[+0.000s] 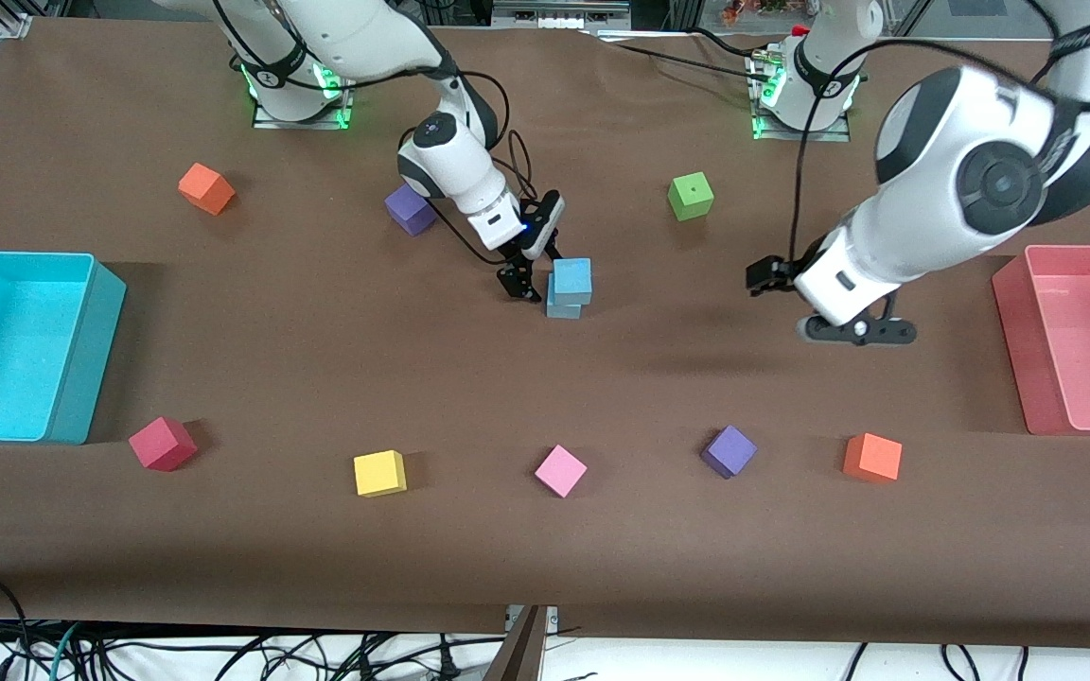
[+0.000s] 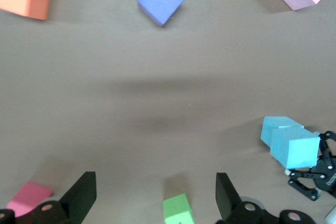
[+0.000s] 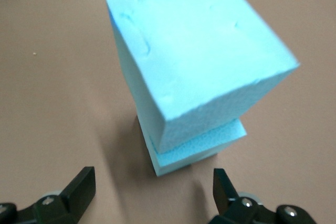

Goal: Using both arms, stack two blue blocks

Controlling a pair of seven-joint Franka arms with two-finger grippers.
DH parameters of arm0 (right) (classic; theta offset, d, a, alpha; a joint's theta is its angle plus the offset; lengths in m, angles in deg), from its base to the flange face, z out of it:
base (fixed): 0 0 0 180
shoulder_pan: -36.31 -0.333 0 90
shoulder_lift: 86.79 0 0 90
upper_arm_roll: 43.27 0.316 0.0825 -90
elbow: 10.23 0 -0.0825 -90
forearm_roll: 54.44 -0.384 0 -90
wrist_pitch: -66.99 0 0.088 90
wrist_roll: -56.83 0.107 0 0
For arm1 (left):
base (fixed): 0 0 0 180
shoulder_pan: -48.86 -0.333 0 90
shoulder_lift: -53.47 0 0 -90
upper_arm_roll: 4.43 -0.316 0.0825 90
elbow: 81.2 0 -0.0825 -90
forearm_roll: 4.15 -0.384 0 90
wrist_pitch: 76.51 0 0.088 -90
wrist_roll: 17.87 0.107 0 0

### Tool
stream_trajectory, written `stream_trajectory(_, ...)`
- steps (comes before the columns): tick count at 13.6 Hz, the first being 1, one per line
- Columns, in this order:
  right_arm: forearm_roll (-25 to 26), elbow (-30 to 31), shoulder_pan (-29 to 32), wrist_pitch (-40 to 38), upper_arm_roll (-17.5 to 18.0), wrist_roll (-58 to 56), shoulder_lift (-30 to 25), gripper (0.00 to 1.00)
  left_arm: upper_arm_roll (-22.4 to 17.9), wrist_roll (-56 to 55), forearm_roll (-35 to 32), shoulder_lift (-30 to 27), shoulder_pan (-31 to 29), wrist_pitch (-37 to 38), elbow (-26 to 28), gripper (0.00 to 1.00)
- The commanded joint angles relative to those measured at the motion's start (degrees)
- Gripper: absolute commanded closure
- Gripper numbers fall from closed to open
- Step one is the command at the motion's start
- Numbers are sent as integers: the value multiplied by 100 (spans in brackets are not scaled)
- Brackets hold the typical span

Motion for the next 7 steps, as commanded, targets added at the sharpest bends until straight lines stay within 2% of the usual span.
stream_trajectory(1, 48, 292, 67, -1602, 5, 114, -1172, 1, -692, 471, 22, -705, 359, 425, 134, 0)
stream_trajectory(3, 13, 240, 67, -2990, -39, 123, -1814, 1, -1869, 831, 22, -995, 1176, 575, 178, 0)
stream_trajectory(4, -5, 196, 67, -3693, -117, 123, -2131, 1, -2240, 981, 22, -1092, 1354, 628, 187, 0)
stream_trajectory(7, -5, 143, 67, -5399, -468, 132, -2931, 1, -2690, 1211, 14, -1382, 1390, 603, 502, 0)
